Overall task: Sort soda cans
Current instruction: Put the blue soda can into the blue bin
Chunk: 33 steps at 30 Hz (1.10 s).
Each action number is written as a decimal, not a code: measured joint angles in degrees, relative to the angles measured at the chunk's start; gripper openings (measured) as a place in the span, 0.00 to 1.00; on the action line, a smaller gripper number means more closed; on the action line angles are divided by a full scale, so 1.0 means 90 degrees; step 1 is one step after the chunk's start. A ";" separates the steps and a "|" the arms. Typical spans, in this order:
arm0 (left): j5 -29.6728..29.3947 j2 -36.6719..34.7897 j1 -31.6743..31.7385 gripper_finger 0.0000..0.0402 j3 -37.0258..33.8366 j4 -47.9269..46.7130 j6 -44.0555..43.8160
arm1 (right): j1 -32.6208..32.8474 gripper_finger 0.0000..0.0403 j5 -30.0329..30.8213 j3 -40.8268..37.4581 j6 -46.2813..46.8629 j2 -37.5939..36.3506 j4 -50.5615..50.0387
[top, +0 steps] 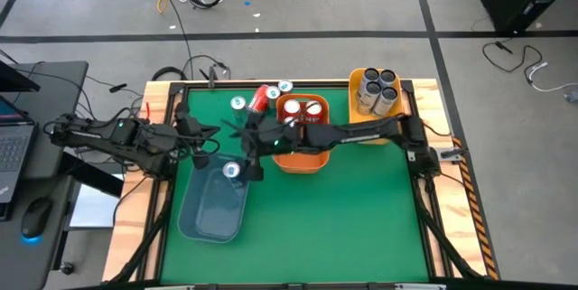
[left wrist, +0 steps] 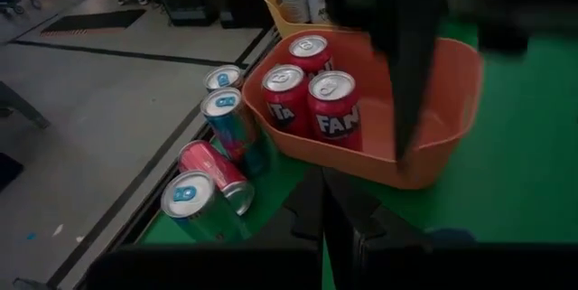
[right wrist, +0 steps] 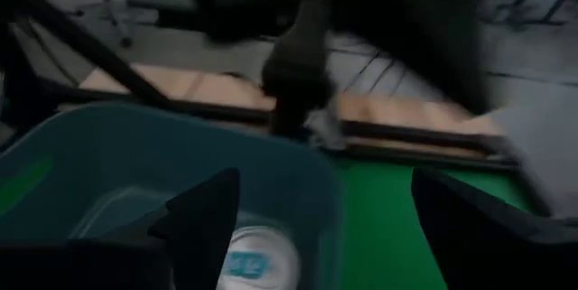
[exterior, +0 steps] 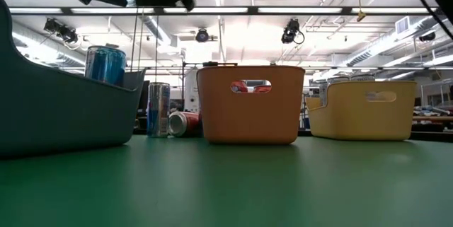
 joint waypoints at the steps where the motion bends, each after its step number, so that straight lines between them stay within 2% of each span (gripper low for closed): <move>1: -0.0101 0.0000 0.0000 0.01 0.0000 0.0000 -0.0003 | -0.0047 0.78 0.0102 0.0000 -0.0046 -0.0141 -0.0103; 4: -0.0374 0.0000 0.0046 0.01 0.0000 0.0002 -0.0137 | -0.0271 0.79 0.0448 0.0005 -0.0146 -0.0503 -0.0449; 8: -0.0266 0.0000 0.0263 0.01 0.0000 -0.0012 -0.0091 | -0.0722 0.78 0.0538 0.0011 0.0184 -0.0548 -0.0597; 12: -0.0205 -0.0176 0.0483 0.01 0.0000 -0.0003 0.0093 | -0.1156 0.80 0.0523 0.0005 0.0599 -0.0104 -0.0481; 17: 0.0036 -0.0462 0.0644 0.01 0.0000 0.0000 0.0271 | -0.1473 0.85 0.0527 -0.0005 0.1050 0.0593 0.0476; 23: 0.0072 -0.0651 0.0685 0.01 0.0000 -0.0010 0.0498 | -0.1624 0.87 0.1017 -0.0002 0.1192 0.1195 0.1562; 33: 0.0075 -0.0648 0.0685 0.01 0.0000 -0.0181 0.0565 | -0.1744 0.87 0.1045 0.0004 0.1507 0.1760 0.1969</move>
